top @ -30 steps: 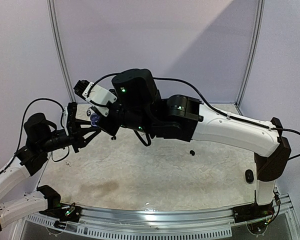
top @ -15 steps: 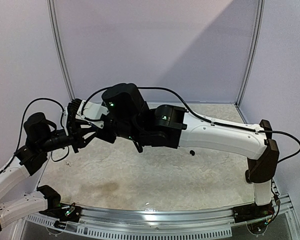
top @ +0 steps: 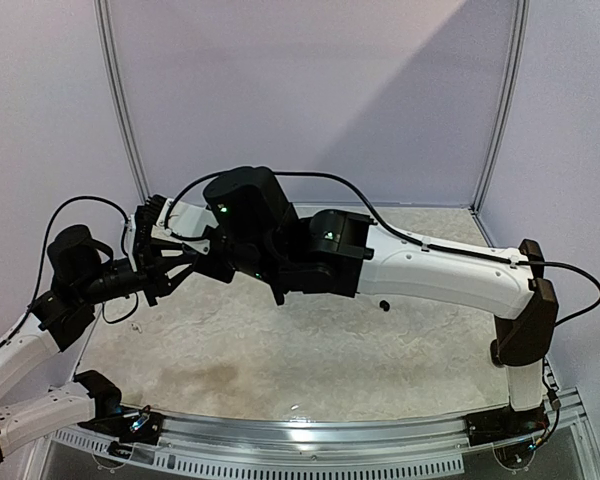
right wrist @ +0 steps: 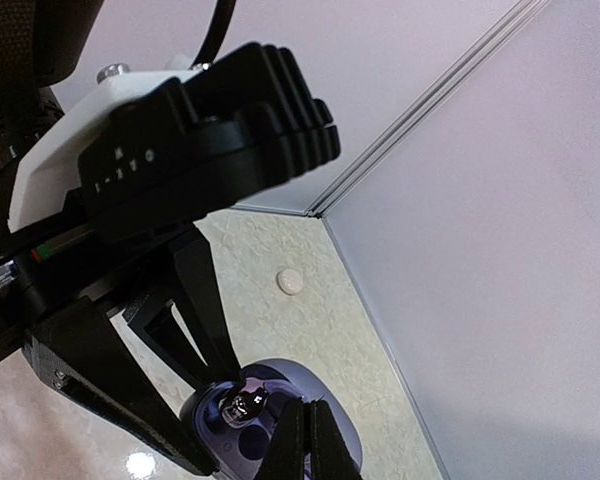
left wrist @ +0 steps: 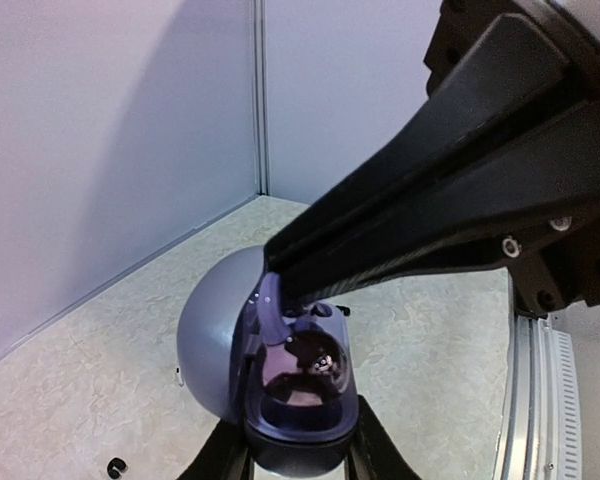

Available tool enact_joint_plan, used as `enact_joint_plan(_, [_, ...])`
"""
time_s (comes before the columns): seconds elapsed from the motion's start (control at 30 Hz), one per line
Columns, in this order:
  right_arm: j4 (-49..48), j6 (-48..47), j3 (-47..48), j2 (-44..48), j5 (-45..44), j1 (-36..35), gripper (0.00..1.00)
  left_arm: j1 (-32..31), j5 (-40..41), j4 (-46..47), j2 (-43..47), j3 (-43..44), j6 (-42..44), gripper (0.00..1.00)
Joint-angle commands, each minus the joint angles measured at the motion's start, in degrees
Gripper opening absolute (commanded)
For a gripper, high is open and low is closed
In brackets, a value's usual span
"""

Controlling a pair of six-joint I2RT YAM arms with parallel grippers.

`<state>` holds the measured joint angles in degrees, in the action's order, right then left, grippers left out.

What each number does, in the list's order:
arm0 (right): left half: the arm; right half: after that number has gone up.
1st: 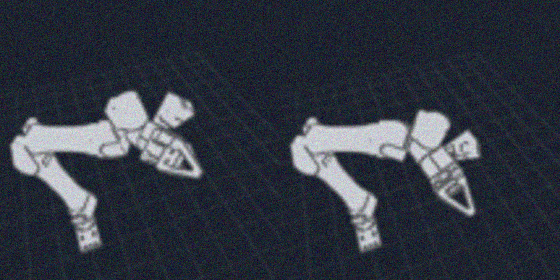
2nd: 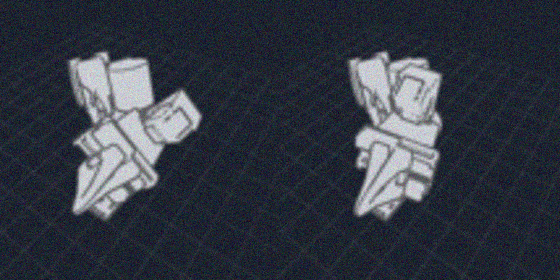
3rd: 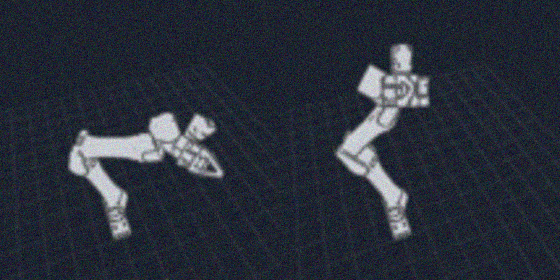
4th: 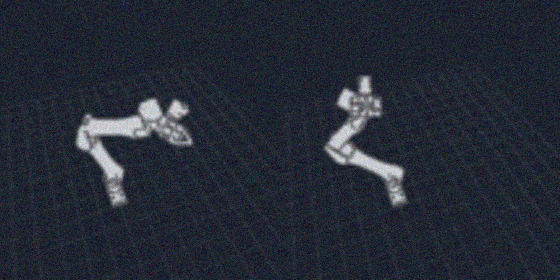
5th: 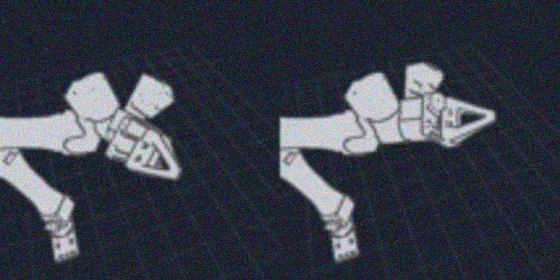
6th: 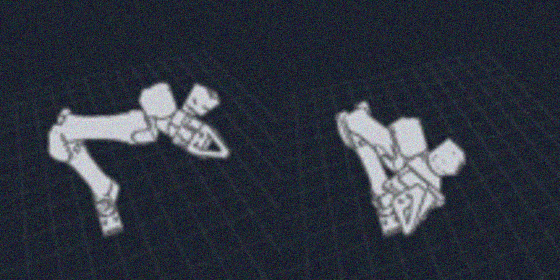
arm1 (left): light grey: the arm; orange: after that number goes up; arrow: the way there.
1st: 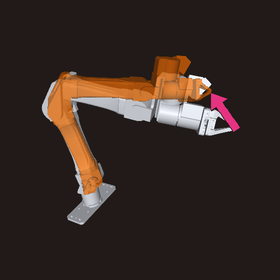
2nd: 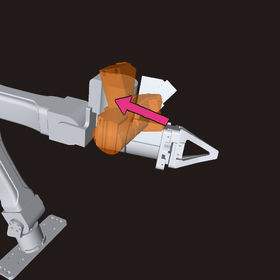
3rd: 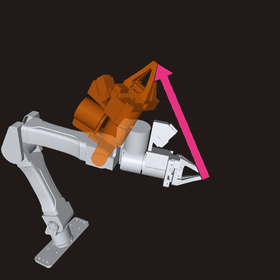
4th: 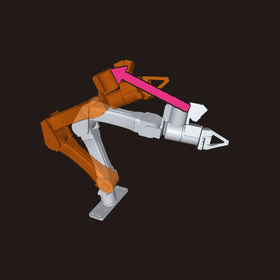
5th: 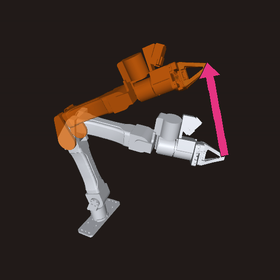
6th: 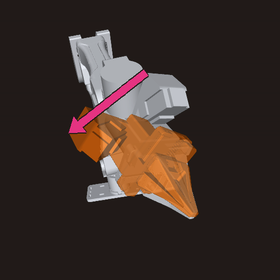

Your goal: Insert the wireless bluetooth earbuds into the charging case

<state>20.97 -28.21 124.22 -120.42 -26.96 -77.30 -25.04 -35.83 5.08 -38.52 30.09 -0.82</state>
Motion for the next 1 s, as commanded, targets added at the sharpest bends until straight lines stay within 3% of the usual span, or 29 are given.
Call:
enact_joint_plan(0.0, [0.35, -1.42, -0.74, -1.23, -0.69, -0.02, 0.0, -0.95, -0.55, -0.6, 0.54, 1.38, 0.05, 0.0])
enact_joint_plan(0.97, [5.65, -3.67, 1.49, -4.44, 4.0, -0.41, 0.0, -0.91, 1.74, -2.7, 0.37, 1.9, 0.73, 0.0])
